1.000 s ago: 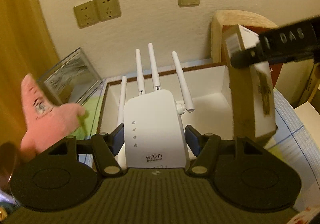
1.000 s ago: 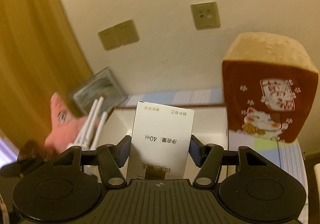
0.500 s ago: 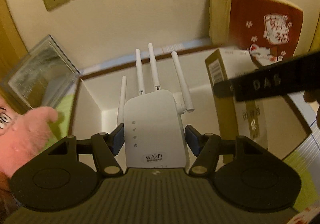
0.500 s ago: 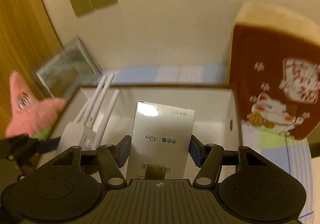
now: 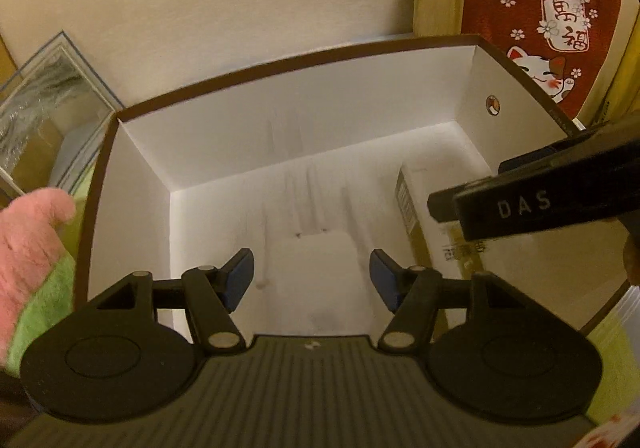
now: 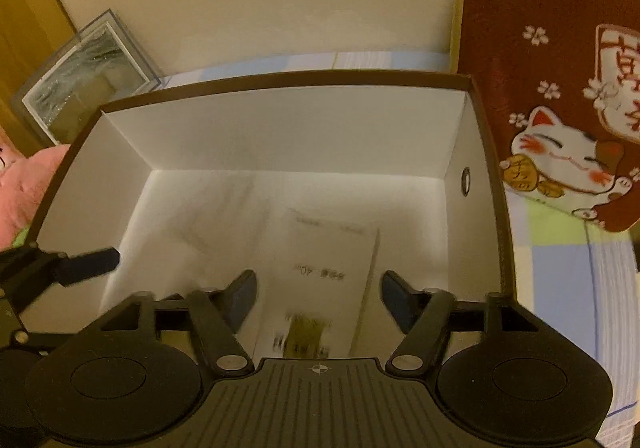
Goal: Organize rigid objects
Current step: 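Lower the router into the brown box with left tool while right releases the white box, then withdraw both tools from the brown box back over the item pile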
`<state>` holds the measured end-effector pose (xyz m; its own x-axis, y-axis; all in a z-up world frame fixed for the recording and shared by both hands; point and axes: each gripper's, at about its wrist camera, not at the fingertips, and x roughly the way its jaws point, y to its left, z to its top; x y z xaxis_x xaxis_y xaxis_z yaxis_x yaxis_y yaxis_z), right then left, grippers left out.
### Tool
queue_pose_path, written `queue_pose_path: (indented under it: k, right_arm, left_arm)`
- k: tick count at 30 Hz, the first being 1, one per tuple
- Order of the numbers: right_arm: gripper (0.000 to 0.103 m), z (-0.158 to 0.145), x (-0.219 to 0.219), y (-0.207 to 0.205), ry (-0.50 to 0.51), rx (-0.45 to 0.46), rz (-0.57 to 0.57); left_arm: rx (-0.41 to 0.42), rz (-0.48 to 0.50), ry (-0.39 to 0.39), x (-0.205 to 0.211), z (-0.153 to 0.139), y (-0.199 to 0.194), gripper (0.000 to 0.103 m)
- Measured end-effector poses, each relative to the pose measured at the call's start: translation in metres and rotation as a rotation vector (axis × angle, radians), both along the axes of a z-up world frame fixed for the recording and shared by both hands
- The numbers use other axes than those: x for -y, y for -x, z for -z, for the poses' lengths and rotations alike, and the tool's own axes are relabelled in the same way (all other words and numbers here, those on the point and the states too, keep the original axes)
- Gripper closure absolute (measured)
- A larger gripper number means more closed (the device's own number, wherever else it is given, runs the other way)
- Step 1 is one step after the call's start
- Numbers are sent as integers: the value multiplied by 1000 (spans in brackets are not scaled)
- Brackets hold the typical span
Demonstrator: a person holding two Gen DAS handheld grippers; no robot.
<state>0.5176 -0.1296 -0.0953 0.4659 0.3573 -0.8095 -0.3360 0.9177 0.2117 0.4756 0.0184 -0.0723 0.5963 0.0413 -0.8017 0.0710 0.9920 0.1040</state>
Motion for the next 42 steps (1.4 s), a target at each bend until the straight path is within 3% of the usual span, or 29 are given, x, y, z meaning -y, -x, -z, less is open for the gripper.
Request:
queue_pose_path:
  k: [15,27,42]
  right_arm:
    - [30,-40,17,46,-79,86,-12]
    - [29,-67,47,113,-170,180,-28]
    - [29,-72,76,186,-232,194,-54]
  left_arm:
    - [53,-56,38,-15,-35,37,38]
    - [90,-123,83,-23,-70,110,38]
    - [120,-168,123,-14,-87,194,37]
